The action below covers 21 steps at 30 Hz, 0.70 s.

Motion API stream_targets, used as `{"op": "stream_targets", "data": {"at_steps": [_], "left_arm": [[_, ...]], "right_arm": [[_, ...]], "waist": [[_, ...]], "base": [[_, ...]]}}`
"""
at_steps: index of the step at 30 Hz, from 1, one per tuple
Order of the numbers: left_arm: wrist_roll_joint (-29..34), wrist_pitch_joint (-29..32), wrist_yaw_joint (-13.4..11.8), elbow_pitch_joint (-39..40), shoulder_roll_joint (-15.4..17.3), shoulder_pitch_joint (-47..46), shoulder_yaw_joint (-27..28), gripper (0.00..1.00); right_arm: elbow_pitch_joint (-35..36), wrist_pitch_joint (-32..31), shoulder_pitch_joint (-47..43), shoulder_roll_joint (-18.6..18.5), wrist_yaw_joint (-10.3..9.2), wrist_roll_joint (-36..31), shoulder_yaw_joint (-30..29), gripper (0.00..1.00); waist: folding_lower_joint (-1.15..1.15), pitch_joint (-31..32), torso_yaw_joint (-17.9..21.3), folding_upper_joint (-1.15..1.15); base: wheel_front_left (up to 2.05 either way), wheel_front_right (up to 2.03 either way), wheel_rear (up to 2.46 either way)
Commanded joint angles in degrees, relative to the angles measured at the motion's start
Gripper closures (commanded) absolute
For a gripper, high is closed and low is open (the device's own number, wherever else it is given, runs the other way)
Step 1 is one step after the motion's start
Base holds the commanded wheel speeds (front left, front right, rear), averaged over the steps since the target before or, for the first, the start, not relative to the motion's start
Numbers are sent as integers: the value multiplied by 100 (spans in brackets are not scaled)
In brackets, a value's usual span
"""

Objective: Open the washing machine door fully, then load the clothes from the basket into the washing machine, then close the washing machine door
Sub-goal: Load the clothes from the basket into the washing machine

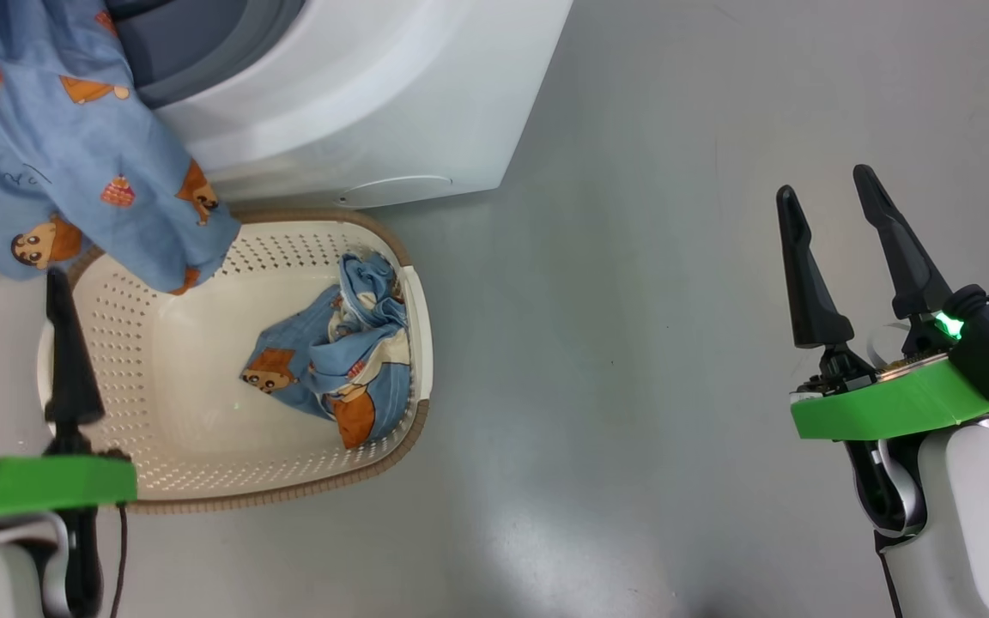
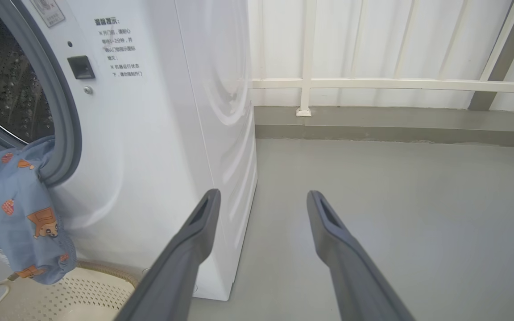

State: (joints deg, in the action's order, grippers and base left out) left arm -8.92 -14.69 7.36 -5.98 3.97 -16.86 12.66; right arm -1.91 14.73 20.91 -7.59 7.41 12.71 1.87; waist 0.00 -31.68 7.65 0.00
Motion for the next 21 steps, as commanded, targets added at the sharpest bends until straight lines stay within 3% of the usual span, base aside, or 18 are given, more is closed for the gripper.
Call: {"op": "stream_targets", "data": {"at_steps": [1, 10, 21], "left_arm": [[18, -30, 13, 216, 72, 208, 233, 0], [-186, -30, 13, -128, -21, 228, 69, 0], [-566, -30, 13, -1360, 286, -578, -481, 0]], "right_arm": [[138, 27, -145, -30, 8, -51, 94, 0], [145, 27, -118, -16, 8, -63, 75, 0], [131, 27, -82, 63, 8, -75, 106, 0]], "waist": [[0, -5, 3, 0], [0, -53, -9, 0], [0, -161, 23, 0]], "base": [[0, 0, 0], [0, 0, 0], [0, 0, 0]]}}
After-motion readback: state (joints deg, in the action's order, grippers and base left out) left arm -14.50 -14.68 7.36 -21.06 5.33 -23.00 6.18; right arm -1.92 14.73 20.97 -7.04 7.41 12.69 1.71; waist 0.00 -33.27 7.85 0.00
